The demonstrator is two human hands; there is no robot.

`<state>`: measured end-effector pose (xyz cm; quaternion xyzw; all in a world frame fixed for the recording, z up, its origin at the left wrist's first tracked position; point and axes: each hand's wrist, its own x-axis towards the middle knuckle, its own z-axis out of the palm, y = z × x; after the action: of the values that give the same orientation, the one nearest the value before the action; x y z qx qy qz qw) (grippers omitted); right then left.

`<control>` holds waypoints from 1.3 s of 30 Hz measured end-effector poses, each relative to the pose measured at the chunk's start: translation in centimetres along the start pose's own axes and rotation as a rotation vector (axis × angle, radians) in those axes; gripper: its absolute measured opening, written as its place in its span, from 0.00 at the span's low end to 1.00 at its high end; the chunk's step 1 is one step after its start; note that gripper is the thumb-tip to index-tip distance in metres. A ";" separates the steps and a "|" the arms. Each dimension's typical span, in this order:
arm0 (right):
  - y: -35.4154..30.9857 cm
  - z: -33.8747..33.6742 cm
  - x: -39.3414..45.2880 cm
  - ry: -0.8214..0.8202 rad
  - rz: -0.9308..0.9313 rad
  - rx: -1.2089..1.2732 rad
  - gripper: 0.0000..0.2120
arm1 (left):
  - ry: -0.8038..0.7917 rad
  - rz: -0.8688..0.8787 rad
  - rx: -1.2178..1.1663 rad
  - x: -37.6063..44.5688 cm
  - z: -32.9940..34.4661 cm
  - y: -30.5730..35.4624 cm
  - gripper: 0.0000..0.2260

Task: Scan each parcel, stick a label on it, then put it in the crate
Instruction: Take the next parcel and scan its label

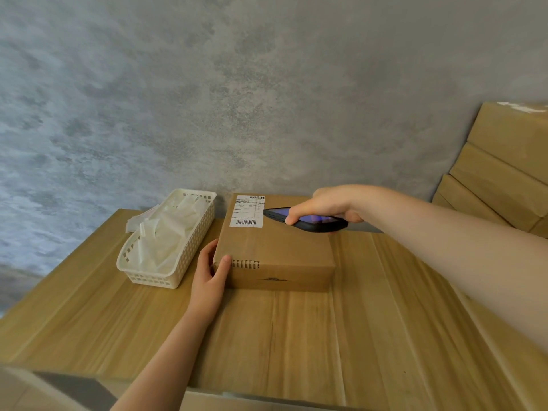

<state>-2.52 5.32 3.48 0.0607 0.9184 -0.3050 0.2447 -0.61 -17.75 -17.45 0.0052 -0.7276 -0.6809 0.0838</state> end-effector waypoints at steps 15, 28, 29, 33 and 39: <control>-0.9 1.9 -3.2 0.123 -0.082 -0.209 0.18 | -0.105 0.026 -0.029 0.1 -0.4 -0.4 0.23; -3.5 3.3 -3.1 0.100 0.016 -0.152 0.18 | -0.144 0.017 -0.111 0.3 -0.5 -0.5 0.23; -3.5 3.3 -3.1 0.102 0.017 -0.144 0.18 | -0.143 0.017 -0.117 0.4 -0.5 -0.5 0.22; -3.9 3.4 -3.1 0.105 0.014 -0.131 0.18 | -0.142 0.014 -0.104 0.4 -0.7 -0.7 0.23; -3.7 3.4 -3.0 0.103 0.009 -0.081 0.18 | -0.143 0.017 -0.082 0.3 -0.8 -0.4 0.24</control>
<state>0.52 0.47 4.51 0.0704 0.9410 -0.2632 0.2006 -0.84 -18.60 -17.79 -0.0527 -0.7032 -0.7080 0.0376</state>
